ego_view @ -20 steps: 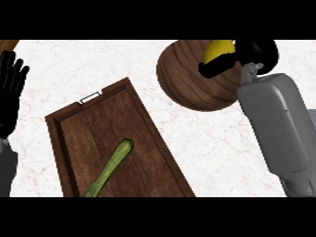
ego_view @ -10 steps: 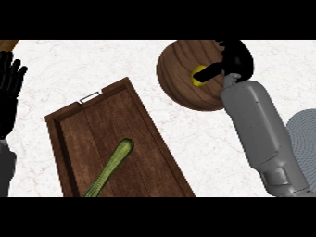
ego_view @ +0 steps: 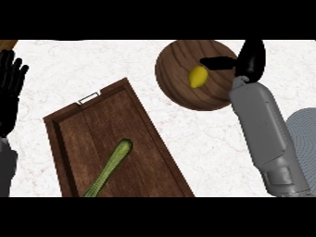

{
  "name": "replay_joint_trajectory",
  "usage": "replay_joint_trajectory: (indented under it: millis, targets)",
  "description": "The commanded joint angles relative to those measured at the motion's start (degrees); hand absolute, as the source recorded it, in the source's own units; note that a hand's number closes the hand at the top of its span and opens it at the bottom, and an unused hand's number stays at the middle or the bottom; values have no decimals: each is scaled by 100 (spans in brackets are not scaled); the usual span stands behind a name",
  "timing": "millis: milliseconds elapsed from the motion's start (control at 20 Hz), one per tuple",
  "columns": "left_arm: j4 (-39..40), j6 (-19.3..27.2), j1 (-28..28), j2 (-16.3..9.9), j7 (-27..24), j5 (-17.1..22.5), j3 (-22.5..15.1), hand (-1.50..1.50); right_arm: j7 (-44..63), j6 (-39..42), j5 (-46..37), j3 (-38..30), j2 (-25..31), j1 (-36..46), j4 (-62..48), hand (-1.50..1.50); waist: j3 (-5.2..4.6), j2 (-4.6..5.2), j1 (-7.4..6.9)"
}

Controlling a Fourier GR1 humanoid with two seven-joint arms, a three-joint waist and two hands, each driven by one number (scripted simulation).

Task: Pick the lemon from the placemat and place it in the bowl

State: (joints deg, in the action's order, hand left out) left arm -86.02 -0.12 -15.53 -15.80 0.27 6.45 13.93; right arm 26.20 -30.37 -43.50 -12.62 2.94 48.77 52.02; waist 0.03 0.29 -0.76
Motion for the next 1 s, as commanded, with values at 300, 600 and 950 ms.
replay_joint_trajectory:
  millis: [300,600,950]
  targets:
    - [147,-120,11,-253,-18,95,255,0,-85,57,862,-652,787,-1076,1730,-150,-3,-57,174]
    - [83,-1,302,5,-220,-33,131,0,-684,742,2020,-1146,1153,-2586,3197,-150,-4,-60,211]
    - [-47,-125,253,-26,-54,102,124,0,-1808,1646,3520,-2122,1606,-3888,3394,-150,0,-37,127]
